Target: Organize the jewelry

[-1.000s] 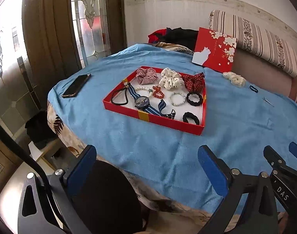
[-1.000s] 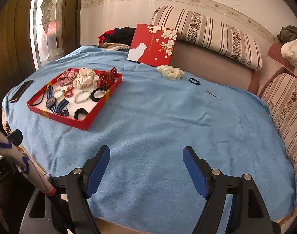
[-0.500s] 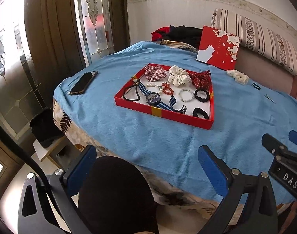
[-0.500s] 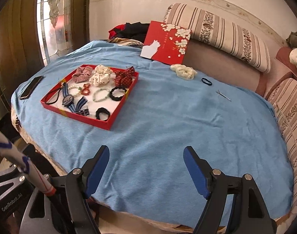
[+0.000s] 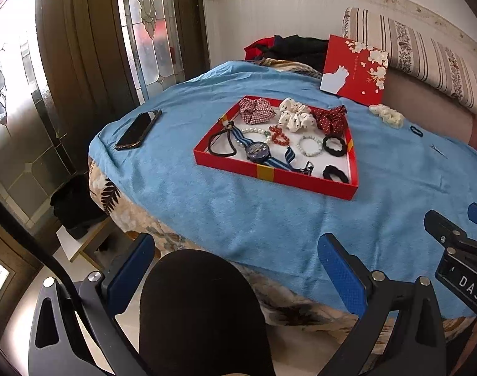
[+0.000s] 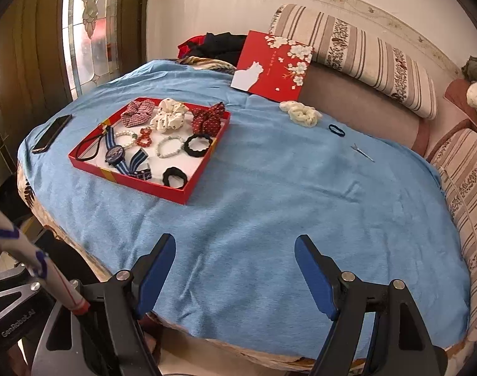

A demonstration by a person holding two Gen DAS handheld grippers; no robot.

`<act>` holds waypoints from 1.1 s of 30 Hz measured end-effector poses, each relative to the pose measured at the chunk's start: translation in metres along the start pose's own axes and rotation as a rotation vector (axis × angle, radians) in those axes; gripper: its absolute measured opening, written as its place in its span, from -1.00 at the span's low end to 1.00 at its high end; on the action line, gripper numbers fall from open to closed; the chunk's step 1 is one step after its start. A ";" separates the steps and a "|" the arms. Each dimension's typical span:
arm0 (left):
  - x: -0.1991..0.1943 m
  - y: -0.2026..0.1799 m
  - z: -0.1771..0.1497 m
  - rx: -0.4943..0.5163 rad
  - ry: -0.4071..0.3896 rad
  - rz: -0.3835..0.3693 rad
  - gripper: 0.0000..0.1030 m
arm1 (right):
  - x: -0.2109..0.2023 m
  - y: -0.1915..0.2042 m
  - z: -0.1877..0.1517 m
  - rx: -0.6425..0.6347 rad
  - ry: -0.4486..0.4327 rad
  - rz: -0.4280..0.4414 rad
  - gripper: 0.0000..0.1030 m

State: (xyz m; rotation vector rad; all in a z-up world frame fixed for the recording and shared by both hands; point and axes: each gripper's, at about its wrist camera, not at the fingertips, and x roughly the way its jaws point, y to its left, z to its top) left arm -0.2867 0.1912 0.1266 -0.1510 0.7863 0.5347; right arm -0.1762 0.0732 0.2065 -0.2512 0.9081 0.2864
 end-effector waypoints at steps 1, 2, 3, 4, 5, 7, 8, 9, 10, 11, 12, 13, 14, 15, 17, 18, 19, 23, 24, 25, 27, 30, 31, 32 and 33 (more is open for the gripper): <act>0.001 0.002 0.001 -0.001 0.003 -0.001 1.00 | 0.000 0.002 0.000 -0.007 -0.002 -0.001 0.60; 0.002 0.004 0.002 -0.002 0.003 -0.002 1.00 | -0.001 0.006 0.001 -0.015 -0.005 -0.002 0.60; 0.003 0.006 0.002 -0.002 0.002 -0.003 1.00 | -0.001 0.009 0.001 -0.022 -0.008 -0.003 0.60; 0.003 0.007 0.003 0.000 0.002 -0.005 1.00 | -0.001 0.011 0.002 -0.026 -0.009 -0.003 0.60; 0.004 0.009 0.003 0.002 0.001 -0.009 1.00 | -0.001 0.014 0.002 -0.030 -0.010 -0.003 0.60; 0.005 0.010 0.003 0.010 0.001 -0.017 1.00 | 0.001 0.016 0.003 -0.032 -0.009 -0.006 0.60; 0.005 0.011 0.003 0.014 0.001 -0.019 1.00 | 0.002 0.018 0.003 -0.029 -0.006 -0.006 0.60; 0.005 0.011 0.003 0.017 0.000 -0.021 1.00 | 0.002 0.018 0.004 -0.025 -0.004 -0.006 0.60; 0.006 0.011 0.003 0.022 0.000 -0.023 1.00 | 0.003 0.018 0.005 -0.020 -0.001 -0.004 0.60; 0.006 0.010 0.003 0.025 0.000 -0.023 1.00 | 0.004 0.019 0.005 -0.018 0.000 -0.003 0.60; 0.006 0.010 0.003 0.030 -0.001 -0.022 1.00 | 0.004 0.019 0.006 -0.017 0.001 -0.002 0.60; 0.006 0.009 0.002 0.032 -0.001 -0.020 1.00 | 0.005 0.019 0.006 -0.017 0.001 -0.004 0.60; 0.007 0.009 0.003 0.033 -0.001 -0.021 1.00 | 0.005 0.019 0.006 -0.019 0.000 -0.004 0.60; 0.008 0.009 0.003 0.034 0.001 -0.022 1.00 | 0.006 0.019 0.006 -0.023 0.001 -0.005 0.60; 0.009 0.009 0.004 0.032 0.005 -0.023 1.00 | 0.008 0.020 0.005 -0.026 0.005 -0.006 0.60; 0.009 0.009 0.004 0.030 0.006 -0.022 1.00 | 0.009 0.020 0.005 -0.026 0.009 -0.005 0.60; 0.010 0.008 0.003 0.029 0.007 -0.020 1.00 | 0.011 0.020 0.004 -0.025 0.012 -0.004 0.60; 0.012 0.005 0.005 0.040 0.009 -0.009 1.00 | 0.016 0.019 0.003 -0.024 0.024 0.003 0.60; 0.013 0.004 0.006 0.042 0.010 -0.008 1.00 | 0.018 0.018 0.003 -0.022 0.026 0.006 0.60; 0.013 0.003 0.006 0.044 0.012 -0.008 1.00 | 0.018 0.018 0.002 -0.020 0.026 0.008 0.60; 0.014 -0.001 0.007 0.049 0.017 -0.008 1.00 | 0.020 0.016 0.002 -0.016 0.026 0.013 0.60; 0.015 -0.006 0.008 0.059 0.019 -0.003 1.00 | 0.022 0.012 0.002 -0.009 0.026 0.021 0.60; 0.015 -0.009 0.008 0.065 0.019 -0.001 1.00 | 0.023 0.011 0.002 -0.007 0.027 0.022 0.60; 0.015 -0.009 0.008 0.068 0.019 0.000 1.00 | 0.024 0.010 0.001 -0.005 0.028 0.023 0.60; 0.015 -0.011 0.009 0.071 0.019 0.001 1.00 | 0.025 0.009 0.001 -0.004 0.030 0.024 0.60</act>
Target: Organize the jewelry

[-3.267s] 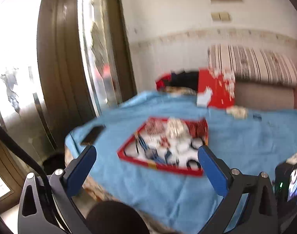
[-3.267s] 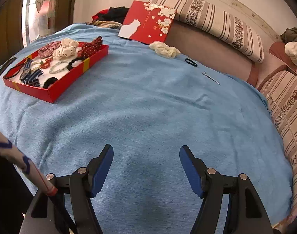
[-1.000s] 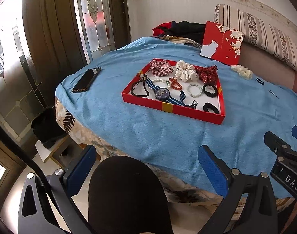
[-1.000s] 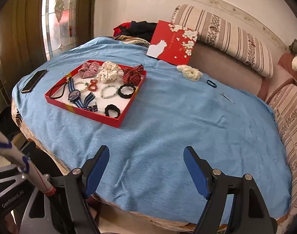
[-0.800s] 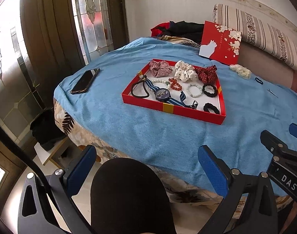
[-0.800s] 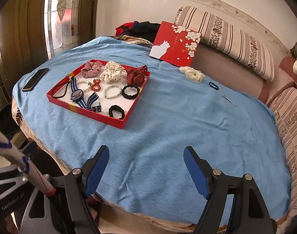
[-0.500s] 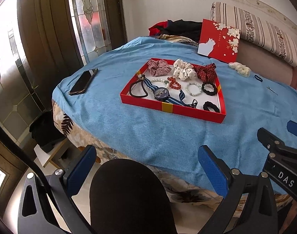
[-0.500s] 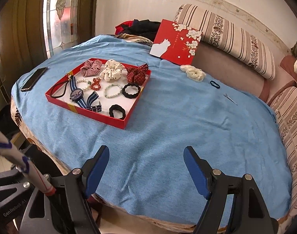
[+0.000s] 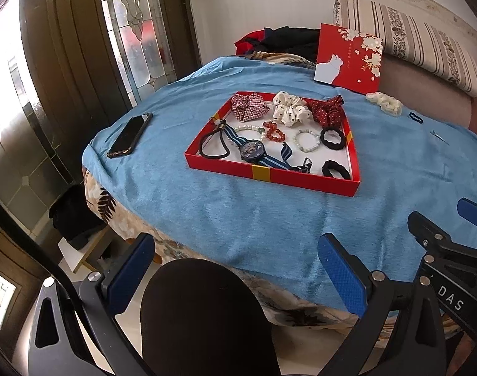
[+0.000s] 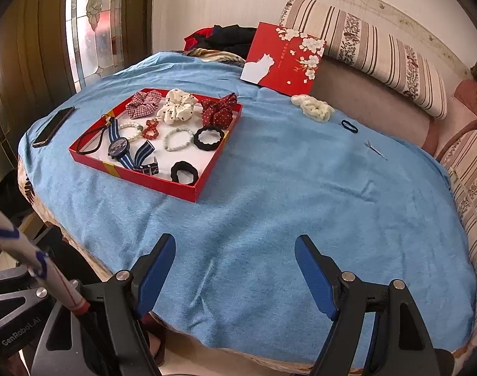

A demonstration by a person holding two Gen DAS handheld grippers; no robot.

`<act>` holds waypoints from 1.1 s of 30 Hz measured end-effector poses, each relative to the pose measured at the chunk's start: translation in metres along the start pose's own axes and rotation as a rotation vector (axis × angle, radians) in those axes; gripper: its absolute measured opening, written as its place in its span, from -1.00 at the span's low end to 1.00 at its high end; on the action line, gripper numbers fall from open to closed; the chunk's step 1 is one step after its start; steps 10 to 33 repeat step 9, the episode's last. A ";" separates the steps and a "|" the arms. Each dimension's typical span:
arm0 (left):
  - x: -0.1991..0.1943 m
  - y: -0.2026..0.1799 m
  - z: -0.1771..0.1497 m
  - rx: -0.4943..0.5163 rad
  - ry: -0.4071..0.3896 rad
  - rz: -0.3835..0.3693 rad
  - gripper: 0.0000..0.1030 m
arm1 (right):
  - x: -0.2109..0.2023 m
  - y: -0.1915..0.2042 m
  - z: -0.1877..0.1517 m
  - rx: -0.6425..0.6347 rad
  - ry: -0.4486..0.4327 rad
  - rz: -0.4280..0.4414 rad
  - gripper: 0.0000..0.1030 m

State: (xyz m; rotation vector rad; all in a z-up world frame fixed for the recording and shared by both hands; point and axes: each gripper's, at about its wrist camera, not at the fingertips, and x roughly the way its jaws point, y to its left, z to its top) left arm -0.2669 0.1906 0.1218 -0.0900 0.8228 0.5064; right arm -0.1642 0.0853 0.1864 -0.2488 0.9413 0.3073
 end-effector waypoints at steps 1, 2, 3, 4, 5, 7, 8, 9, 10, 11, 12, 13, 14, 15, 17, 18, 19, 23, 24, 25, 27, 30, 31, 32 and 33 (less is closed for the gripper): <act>0.000 -0.002 0.000 0.005 -0.001 0.003 1.00 | 0.002 -0.002 -0.001 0.002 0.004 0.002 0.60; 0.000 -0.004 0.001 0.008 -0.003 0.005 1.00 | 0.003 -0.003 -0.001 0.004 0.007 0.004 0.60; -0.001 -0.007 0.001 0.015 -0.004 0.007 1.00 | 0.003 -0.004 -0.002 0.007 0.009 0.008 0.60; -0.001 -0.008 0.001 0.019 -0.004 0.008 1.00 | 0.004 -0.004 -0.002 0.010 0.009 0.011 0.60; 0.000 -0.009 0.002 0.024 -0.002 0.010 1.00 | 0.004 -0.006 -0.003 0.013 0.009 0.015 0.60; 0.000 -0.013 0.003 0.032 0.002 0.016 1.00 | 0.005 -0.008 -0.003 0.019 0.009 0.021 0.60; 0.000 -0.014 0.003 0.034 0.004 0.018 1.00 | 0.006 -0.010 -0.003 0.022 0.009 0.024 0.60; 0.000 -0.015 0.003 0.034 0.005 0.020 1.00 | 0.007 -0.011 -0.003 0.026 0.009 0.025 0.60; 0.000 -0.015 0.003 0.034 0.005 0.020 1.00 | 0.007 -0.011 -0.003 0.026 0.009 0.025 0.60; 0.000 -0.015 0.003 0.034 0.005 0.020 1.00 | 0.007 -0.011 -0.003 0.026 0.009 0.025 0.60; 0.000 -0.015 0.003 0.034 0.005 0.020 1.00 | 0.007 -0.011 -0.003 0.026 0.009 0.025 0.60; 0.000 -0.015 0.003 0.034 0.005 0.020 1.00 | 0.007 -0.011 -0.003 0.026 0.009 0.025 0.60; 0.000 -0.015 0.003 0.034 0.005 0.020 1.00 | 0.007 -0.011 -0.003 0.026 0.009 0.025 0.60; 0.000 -0.015 0.003 0.034 0.005 0.020 1.00 | 0.007 -0.011 -0.003 0.026 0.009 0.025 0.60; 0.000 -0.015 0.003 0.034 0.005 0.020 1.00 | 0.007 -0.011 -0.003 0.026 0.009 0.025 0.60; 0.000 -0.015 0.003 0.034 0.005 0.020 1.00 | 0.007 -0.011 -0.003 0.026 0.009 0.025 0.60; 0.000 -0.015 0.003 0.034 0.005 0.020 1.00 | 0.007 -0.011 -0.003 0.026 0.009 0.025 0.60; 0.000 -0.015 0.003 0.034 0.005 0.020 1.00 | 0.007 -0.011 -0.003 0.026 0.009 0.025 0.60; 0.000 -0.015 0.003 0.034 0.005 0.020 1.00 | 0.007 -0.011 -0.003 0.026 0.009 0.025 0.60; 0.000 -0.015 0.003 0.034 0.005 0.020 1.00 | 0.007 -0.011 -0.003 0.026 0.009 0.025 0.60; 0.000 -0.015 0.003 0.034 0.005 0.020 1.00 | 0.007 -0.011 -0.003 0.026 0.009 0.025 0.60; 0.000 -0.015 0.003 0.034 0.005 0.020 1.00 | 0.007 -0.011 -0.003 0.026 0.009 0.025 0.60; 0.000 -0.015 0.003 0.034 0.005 0.020 1.00 | 0.007 -0.011 -0.003 0.026 0.009 0.025 0.60; 0.000 -0.015 0.003 0.034 0.005 0.020 1.00 | 0.007 -0.011 -0.003 0.026 0.009 0.025 0.60; 0.000 -0.015 0.003 0.034 0.005 0.020 1.00 | 0.007 -0.011 -0.003 0.026 0.009 0.025 0.60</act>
